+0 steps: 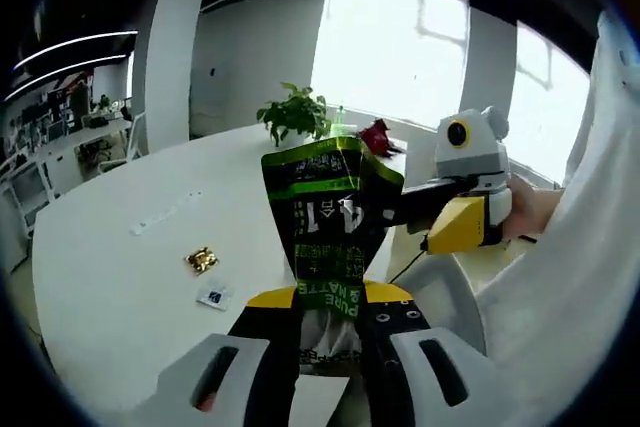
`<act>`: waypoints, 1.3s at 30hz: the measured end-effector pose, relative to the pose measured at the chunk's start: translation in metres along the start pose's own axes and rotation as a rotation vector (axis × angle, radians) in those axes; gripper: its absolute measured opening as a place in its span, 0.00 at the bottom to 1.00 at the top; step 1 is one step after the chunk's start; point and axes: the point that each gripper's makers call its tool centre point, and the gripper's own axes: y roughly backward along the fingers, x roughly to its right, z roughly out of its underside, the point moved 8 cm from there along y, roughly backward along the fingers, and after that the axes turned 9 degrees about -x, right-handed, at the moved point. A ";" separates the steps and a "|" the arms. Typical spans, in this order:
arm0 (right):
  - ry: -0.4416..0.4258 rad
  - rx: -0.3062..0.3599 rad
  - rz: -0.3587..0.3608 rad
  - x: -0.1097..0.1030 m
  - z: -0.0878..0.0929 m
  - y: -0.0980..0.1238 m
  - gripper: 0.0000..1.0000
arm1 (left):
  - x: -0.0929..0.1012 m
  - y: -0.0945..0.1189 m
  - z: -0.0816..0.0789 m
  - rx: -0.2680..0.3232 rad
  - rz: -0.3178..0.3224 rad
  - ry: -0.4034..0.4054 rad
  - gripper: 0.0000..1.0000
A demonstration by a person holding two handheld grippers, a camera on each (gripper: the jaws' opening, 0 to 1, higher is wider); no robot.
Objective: Arrange the skincare products in the storage area until every visible bottle or jar stands upright without overlapping.
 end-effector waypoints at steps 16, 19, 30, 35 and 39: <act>0.000 0.013 -0.136 -0.022 -0.008 -0.004 0.07 | 0.027 0.010 0.016 0.105 -0.032 0.189 0.26; 0.014 0.009 -0.154 -0.022 -0.008 -0.005 0.06 | 0.028 0.012 0.017 0.119 -0.037 0.206 0.27; 0.004 0.016 -0.228 -0.024 -0.012 -0.002 0.03 | 0.032 0.016 0.015 0.151 -0.023 0.203 0.31; 0.031 0.008 -0.247 -0.021 -0.016 0.001 0.02 | 0.034 0.026 0.015 0.176 0.012 0.195 0.31; 0.034 -0.002 -0.259 -0.017 -0.017 0.003 0.02 | 0.030 0.040 0.013 0.250 0.038 0.229 0.34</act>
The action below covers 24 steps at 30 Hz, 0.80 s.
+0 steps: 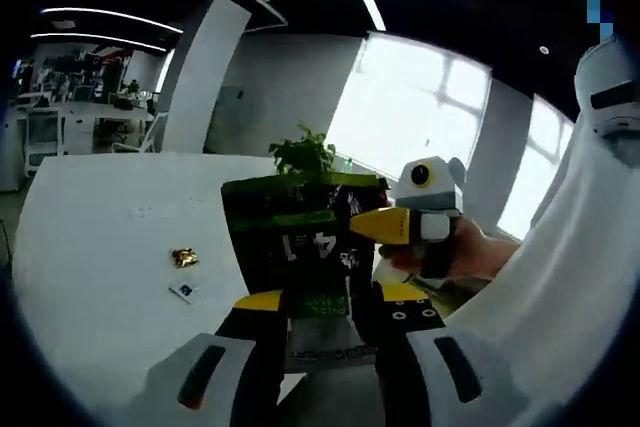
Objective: Arrange the skincare products in the storage area until every visible bottle or jar stands upright without overlapping.
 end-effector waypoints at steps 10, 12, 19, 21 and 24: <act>-0.036 0.031 -0.107 -0.012 -0.001 -0.003 0.00 | -0.027 0.006 0.008 0.058 -0.048 0.029 0.44; -0.051 0.046 -0.133 -0.015 -0.002 -0.004 0.00 | -0.027 0.000 0.015 0.083 0.041 0.088 0.47; -0.116 0.103 -0.162 -0.013 -0.004 0.003 0.00 | -0.012 -0.012 0.026 0.183 0.250 0.222 0.25; -0.139 0.127 -0.152 -0.010 -0.005 0.007 0.00 | -0.011 -0.012 0.026 0.166 0.244 0.227 0.19; -0.174 0.160 -0.138 -0.005 -0.006 0.012 0.00 | -0.012 -0.009 0.024 0.168 0.226 0.214 0.14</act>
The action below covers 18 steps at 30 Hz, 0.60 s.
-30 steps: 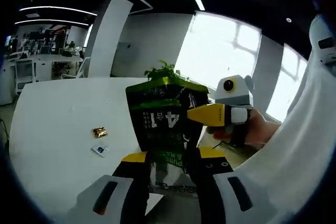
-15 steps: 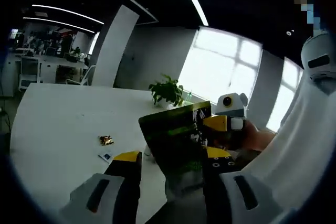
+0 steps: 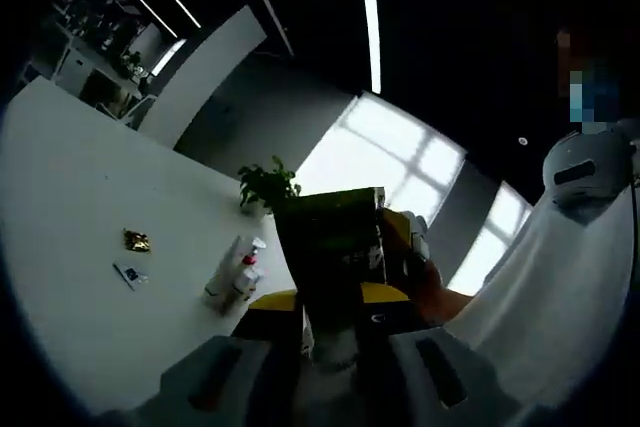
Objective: Arrange the skincare products in the storage area until every visible bottle or jar stands upright without overlapping.
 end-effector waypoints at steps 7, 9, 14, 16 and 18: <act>0.010 0.015 0.051 0.009 -0.007 0.006 0.01 | 0.005 0.008 -0.011 0.094 -0.004 -0.013 0.00; 0.014 0.016 0.062 0.010 -0.007 0.006 0.01 | 0.006 0.008 -0.013 0.091 0.000 0.036 0.00; -0.002 0.019 0.061 0.010 -0.006 0.005 0.02 | 0.006 0.008 -0.017 0.082 -0.027 0.036 0.00; -0.009 0.026 0.046 0.008 -0.006 0.005 0.03 | 0.008 0.009 -0.022 0.118 -0.026 0.046 0.00; -0.005 0.032 0.043 0.008 -0.005 0.005 0.03 | 0.009 0.011 -0.028 0.158 -0.028 0.067 0.00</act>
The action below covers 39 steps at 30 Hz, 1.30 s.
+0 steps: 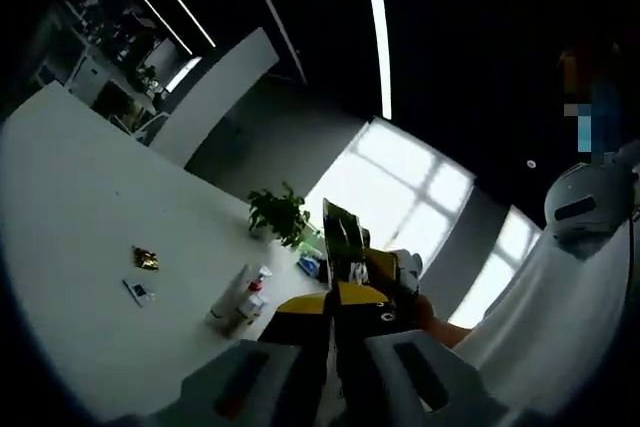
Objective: Arrange the skincare products in the storage area until every visible bottle or jar stands upright without overlapping.
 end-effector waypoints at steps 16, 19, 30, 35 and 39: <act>0.093 -0.160 -0.090 -0.015 0.022 -0.011 0.02 | 0.010 -0.003 -0.013 -0.017 0.017 -0.175 0.00; 0.141 -0.210 -0.077 -0.015 0.022 -0.010 0.01 | 0.006 0.003 -0.013 -0.145 -0.044 -0.307 0.08; 0.442 -0.558 -0.097 -0.021 0.026 -0.015 0.01 | 0.030 -0.012 -0.039 -0.403 -0.013 -0.675 0.52; 0.461 -0.630 -0.162 -0.028 0.032 -0.020 0.01 | 0.034 -0.024 -0.026 -0.481 0.065 -0.625 0.44; 0.455 -0.643 -0.169 -0.028 0.033 -0.022 0.01 | 0.037 -0.029 -0.014 -0.521 0.131 -0.612 0.14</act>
